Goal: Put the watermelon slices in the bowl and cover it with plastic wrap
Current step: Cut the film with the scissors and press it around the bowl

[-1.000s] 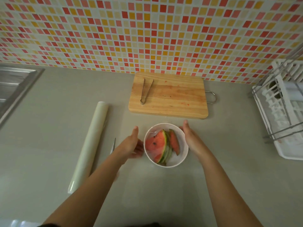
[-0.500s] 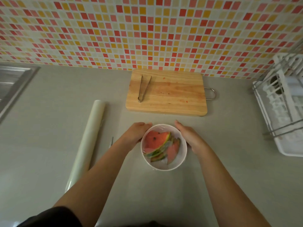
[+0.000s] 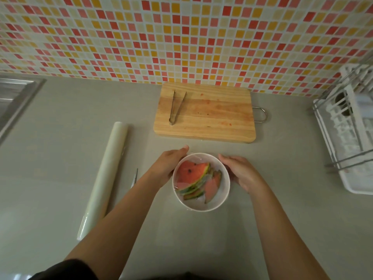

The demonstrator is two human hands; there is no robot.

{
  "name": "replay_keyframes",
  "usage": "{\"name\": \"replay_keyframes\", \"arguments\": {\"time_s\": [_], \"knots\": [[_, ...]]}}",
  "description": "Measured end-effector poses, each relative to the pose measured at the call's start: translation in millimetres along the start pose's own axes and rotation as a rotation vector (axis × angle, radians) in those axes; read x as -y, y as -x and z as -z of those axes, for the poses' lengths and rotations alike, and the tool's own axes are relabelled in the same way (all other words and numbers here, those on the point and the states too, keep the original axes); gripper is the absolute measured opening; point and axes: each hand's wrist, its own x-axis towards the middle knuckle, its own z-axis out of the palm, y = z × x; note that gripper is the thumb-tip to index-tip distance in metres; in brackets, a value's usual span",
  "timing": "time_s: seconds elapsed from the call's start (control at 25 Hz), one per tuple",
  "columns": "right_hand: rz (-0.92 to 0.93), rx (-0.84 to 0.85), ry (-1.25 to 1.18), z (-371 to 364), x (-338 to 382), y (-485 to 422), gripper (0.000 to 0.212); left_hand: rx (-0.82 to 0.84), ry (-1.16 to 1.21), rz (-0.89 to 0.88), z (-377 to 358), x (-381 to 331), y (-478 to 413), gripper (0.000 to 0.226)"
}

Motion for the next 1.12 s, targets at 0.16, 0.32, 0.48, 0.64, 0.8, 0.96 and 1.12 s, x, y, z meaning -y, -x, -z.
{"name": "replay_keyframes", "arguments": {"time_s": [0.16, 0.32, 0.48, 0.64, 0.8, 0.96, 1.12], "knots": [[-0.046, 0.01, -0.182, -7, 3, 1, 0.024, 0.012, 0.196, -0.013, -2, -6, -3, 0.028], [-0.043, -0.052, -0.216, -18, -1, 1, 0.032, 0.038, 0.177, 0.036, -6, -9, -2, 0.037], [-0.055, 0.017, -0.198, -20, 0, 1, 0.046, 0.004, 0.064, 0.035, -10, -7, 0, 0.041], [-0.001, -0.041, -0.291, -26, 1, 2, 0.023, -0.018, 0.108, -0.046, -11, -9, 1, 0.031], [0.023, -0.066, -0.36, -30, 2, 2, 0.023, -0.103, 0.162, -0.091, -17, -7, 1, 0.033], [0.014, -0.099, -0.395, -34, 1, 1, 0.028, -0.183, 0.238, -0.109, -26, -3, -2, 0.036], [-0.01, -0.176, -0.385, -35, 1, 0, 0.026, -0.243, 0.173, -0.132, -28, -1, -5, 0.032]]}}
